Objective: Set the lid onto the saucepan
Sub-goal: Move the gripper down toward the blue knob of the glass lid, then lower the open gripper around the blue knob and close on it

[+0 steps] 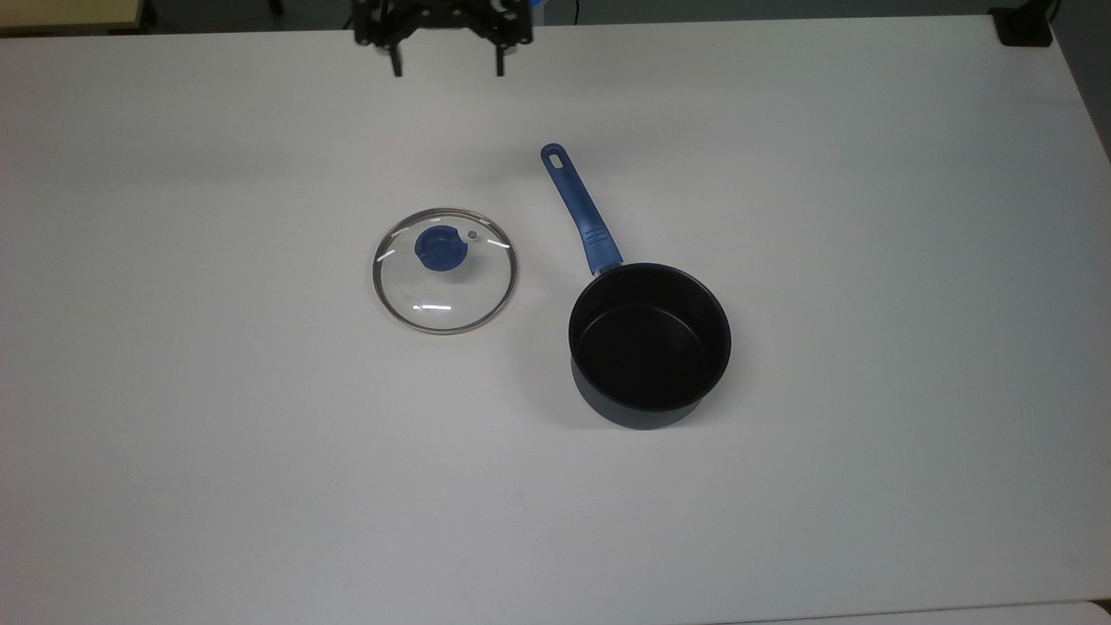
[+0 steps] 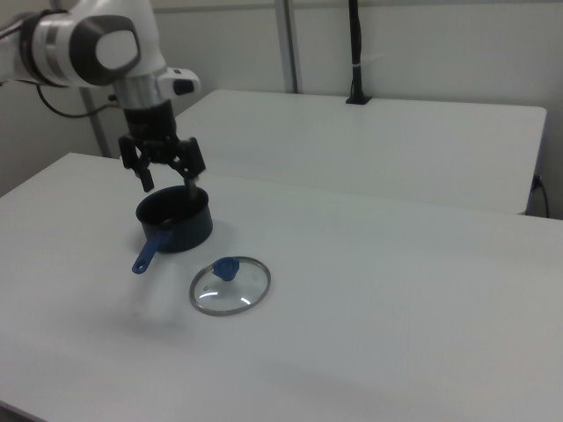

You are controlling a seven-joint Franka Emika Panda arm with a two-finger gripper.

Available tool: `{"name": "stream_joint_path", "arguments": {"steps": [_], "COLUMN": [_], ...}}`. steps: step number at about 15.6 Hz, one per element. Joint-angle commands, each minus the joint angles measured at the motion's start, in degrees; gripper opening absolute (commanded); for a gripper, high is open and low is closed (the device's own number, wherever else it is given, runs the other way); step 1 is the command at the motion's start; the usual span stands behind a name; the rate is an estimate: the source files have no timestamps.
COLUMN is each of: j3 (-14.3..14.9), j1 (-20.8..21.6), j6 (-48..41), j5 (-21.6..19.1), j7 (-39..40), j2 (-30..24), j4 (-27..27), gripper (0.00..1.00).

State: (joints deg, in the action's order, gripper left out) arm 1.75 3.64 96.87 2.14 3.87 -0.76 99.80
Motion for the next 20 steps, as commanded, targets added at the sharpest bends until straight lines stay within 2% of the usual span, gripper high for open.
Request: {"name": "stream_joint_path", "arguments": {"steps": [1, 4, 8, 11, 13, 20], "j3": [0.5, 0.5, 0.4, 0.4, 0.0, -0.2], "j1": [-3.9, -5.1, -5.3, -4.7, -4.6, -3.1], "j6": [0.2, 5.8, 15.9, 20.0, 22.7, 30.8], "j5": [-0.6, -0.4, 1.2, 1.2, 1.2, 1.2], "j7": [14.7, 21.3, 22.7, 22.1, 21.9, 18.0], "j2": [1.4, 4.0, 8.1, 13.0, 15.0, 17.7], "j4": [2.2, 4.9, 10.4, 10.2, 10.2, 9.5], "gripper": [1.0, 1.0, 1.0, 1.0, 0.95, 0.94]}}
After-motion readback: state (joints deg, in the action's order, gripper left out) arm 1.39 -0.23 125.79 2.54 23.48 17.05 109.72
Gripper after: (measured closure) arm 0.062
